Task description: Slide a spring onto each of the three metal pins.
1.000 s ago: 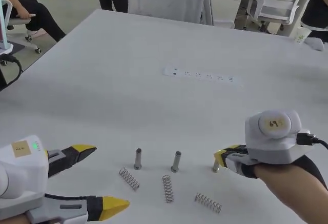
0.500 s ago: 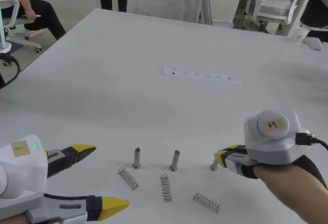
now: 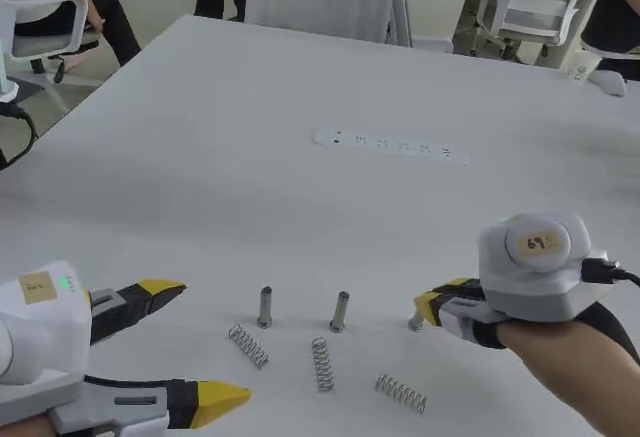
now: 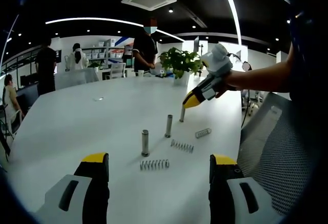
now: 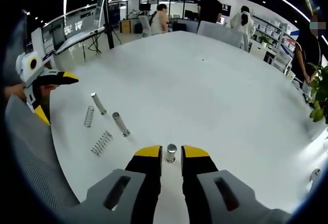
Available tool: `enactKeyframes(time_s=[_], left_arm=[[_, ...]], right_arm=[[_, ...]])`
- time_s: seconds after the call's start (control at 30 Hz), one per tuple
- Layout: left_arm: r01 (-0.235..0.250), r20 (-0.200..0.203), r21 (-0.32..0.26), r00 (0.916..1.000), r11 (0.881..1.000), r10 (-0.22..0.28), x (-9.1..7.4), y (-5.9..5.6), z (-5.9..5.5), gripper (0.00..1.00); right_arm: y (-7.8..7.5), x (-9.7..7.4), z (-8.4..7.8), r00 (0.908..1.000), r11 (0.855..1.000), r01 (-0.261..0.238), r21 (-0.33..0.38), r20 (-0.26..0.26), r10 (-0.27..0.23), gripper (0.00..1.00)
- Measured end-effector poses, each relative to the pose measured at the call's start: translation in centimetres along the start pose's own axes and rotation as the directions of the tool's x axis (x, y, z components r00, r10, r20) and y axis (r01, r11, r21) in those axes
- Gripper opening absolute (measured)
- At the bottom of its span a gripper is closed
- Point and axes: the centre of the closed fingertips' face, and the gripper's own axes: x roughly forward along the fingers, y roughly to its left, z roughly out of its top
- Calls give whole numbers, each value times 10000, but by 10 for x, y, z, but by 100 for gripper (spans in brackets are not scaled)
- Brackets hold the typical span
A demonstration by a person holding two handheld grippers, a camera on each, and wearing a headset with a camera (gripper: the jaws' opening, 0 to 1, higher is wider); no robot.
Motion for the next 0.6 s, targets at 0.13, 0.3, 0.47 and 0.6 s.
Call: enactKeyframes(time_s=[0.13,0.3,0.47,0.6], left_arm=[[18,2,-15,10000,10000,-18,1,-1,0,78],[49,-1,-4,10000,10000,-49,2,-1,0,78],[44,47,35,10000,10000,-44,1,-1,3,78],[53,-11,82,10000,10000,-52,1,-1,2,78]], right_arm=[[-2,-11,0,10000,10000,-3,33,80,3,14],[0,-20,-6,9999,9998,-170,-87,15,170,15],[10,-25,-20,9969,9974,-715,-100,-325,712,15],[23,-26,-26,9895,9900,-1377,-307,-479,1362,14]])
